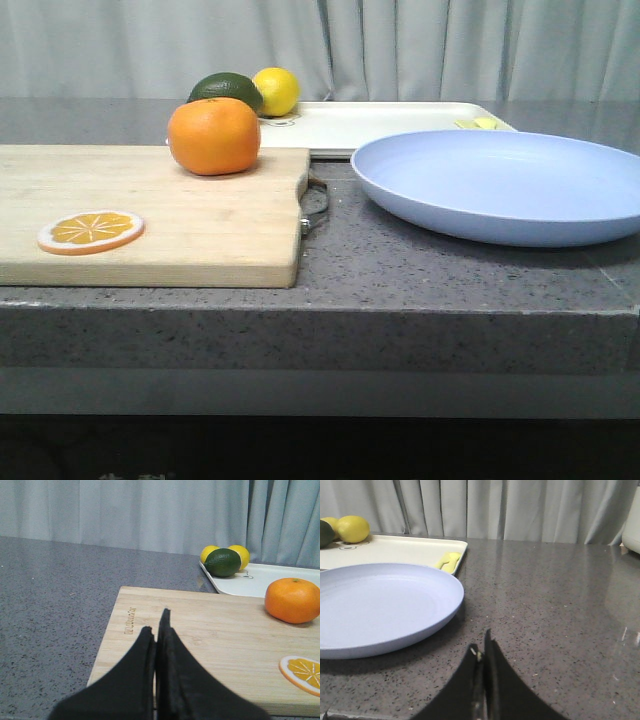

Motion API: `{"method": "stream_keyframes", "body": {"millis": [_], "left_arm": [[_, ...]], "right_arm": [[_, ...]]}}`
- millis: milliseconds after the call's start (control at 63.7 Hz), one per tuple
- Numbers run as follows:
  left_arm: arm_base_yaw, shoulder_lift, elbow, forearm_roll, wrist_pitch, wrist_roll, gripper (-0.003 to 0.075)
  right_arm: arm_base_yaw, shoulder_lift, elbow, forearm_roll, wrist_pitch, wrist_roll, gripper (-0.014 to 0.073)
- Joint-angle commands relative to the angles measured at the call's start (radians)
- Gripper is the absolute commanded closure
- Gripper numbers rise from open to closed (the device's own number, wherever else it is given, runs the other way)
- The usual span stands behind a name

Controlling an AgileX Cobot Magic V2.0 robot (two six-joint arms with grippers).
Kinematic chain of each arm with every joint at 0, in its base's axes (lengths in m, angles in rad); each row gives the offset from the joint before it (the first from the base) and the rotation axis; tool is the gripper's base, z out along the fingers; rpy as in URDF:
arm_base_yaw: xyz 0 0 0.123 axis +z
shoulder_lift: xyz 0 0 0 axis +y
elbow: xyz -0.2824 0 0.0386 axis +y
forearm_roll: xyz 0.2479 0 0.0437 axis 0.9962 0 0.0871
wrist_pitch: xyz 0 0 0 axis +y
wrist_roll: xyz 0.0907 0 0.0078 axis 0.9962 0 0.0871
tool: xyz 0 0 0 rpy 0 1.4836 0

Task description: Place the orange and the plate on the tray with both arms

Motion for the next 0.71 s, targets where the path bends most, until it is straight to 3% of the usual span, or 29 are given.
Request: {"method": "stream_keyframes", "body": {"millis": [0,251,440,691], "left_arm": [[0.001,-0.020,0.006,-0.008,-0.093,-0.008,0.0738],[0.001,-0.018,-0.106,-0.008,-0.038,-0.008,0.0738],[0.001,0.042,-0.339,-0.008,0.130,0.005,0.0738],[0.001,0.263,-0.656,-0.001,0.327,0.030,0.0738]], "right_arm": [[-0.003,-0.024,-0.005,0.002,-0.093,-0.009,0.0662],[-0.003,-0.024,-0.106,0.002,-0.039,-0.008,0.0662],[-0.003,0.009,-0.295,0.002,0.085,-0.008,0.0662],[-0.003,0.204,-0.549,0.002,0.211,-0.008,0.0662]]}}
